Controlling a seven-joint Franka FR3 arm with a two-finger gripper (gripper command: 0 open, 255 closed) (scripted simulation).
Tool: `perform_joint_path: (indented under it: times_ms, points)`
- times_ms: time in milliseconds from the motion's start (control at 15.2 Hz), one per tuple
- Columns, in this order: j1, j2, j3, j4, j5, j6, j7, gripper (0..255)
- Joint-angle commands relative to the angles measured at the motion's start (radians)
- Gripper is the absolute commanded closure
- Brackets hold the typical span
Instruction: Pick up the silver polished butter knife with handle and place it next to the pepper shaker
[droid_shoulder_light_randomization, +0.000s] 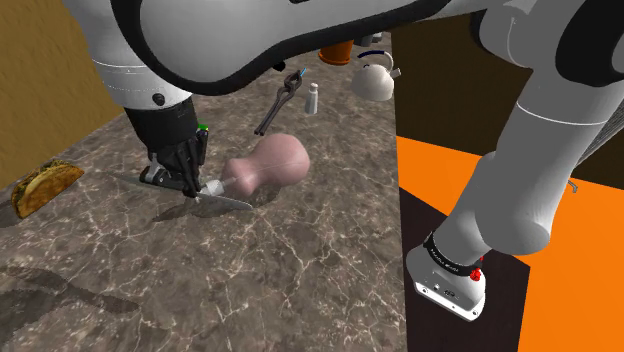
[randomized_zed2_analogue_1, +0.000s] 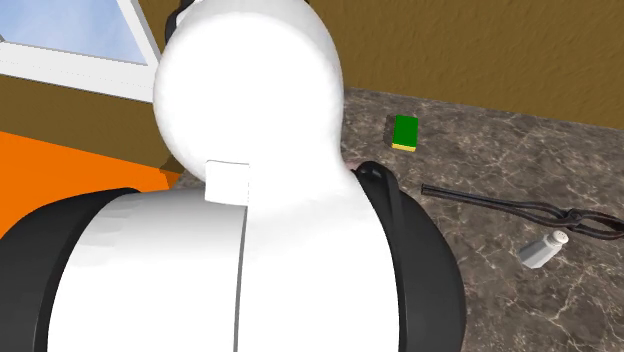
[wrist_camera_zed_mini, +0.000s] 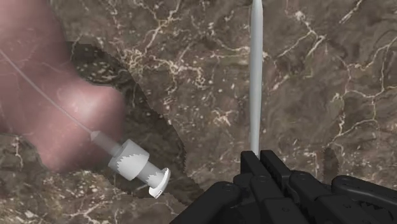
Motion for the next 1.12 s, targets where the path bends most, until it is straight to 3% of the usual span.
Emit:
perform_joint_path:
  times_ms: [0, 462, 1056]
  points:
    - [0.001, -0.003, 0.001, 0.024, 0.002, -0.027, -0.001, 255]
    - [0.006, -0.002, 0.004, 0.118, 0.003, -0.120, -0.002, 255]
    - [-0.148, -0.208, -0.084, -0.112, 0.101, -0.068, -0.249, 255]
